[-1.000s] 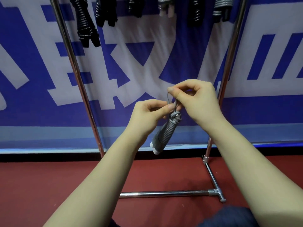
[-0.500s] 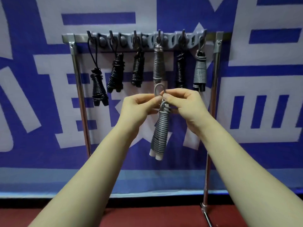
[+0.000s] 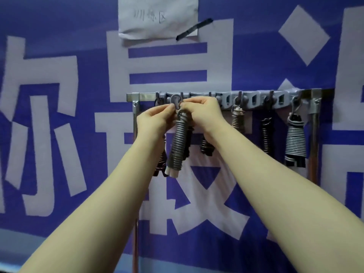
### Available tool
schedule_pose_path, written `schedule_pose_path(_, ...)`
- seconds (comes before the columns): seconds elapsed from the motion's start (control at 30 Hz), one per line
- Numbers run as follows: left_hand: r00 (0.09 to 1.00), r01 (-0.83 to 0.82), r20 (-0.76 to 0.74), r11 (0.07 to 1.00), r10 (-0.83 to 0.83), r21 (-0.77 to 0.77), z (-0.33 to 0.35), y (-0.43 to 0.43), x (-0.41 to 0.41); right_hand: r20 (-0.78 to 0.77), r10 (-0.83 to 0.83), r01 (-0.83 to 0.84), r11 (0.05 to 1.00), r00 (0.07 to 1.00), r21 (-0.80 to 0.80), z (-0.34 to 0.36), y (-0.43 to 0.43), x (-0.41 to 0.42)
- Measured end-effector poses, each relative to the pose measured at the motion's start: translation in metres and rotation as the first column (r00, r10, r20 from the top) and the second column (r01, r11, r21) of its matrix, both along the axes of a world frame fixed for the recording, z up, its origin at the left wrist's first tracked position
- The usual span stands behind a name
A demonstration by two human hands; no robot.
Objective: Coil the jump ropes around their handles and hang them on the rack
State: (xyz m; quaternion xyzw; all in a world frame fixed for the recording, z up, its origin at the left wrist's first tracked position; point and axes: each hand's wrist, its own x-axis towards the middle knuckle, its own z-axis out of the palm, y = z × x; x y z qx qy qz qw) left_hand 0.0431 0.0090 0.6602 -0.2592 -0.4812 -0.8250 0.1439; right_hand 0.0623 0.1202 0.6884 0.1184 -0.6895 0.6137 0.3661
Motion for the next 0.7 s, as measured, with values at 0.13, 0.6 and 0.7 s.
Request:
schedule_pose_path(0.13,0.998,-0.063,0.029,0.996,0.062,0.057,0.022,-0.016,-0.035,0.011,0.005,-0.005,1.000,1.000,0.001,0.021,-0.025,-0.041)
schedule_pose_path(0.6,0.974,-0.174,0.143,0.985,0.174,-0.008,0.027,-0.013,-0.112,0.061,-0.329,0.317,0.935,0.942,0.157,0.030,-0.033,-0.112)
schedule_pose_path(0.7,0.985,-0.124,0.128,0.991,0.118,0.042,0.022,-0.013,-0.110,0.017,-0.326,0.319,0.933,0.945,0.169,0.022,-0.030,-0.110)
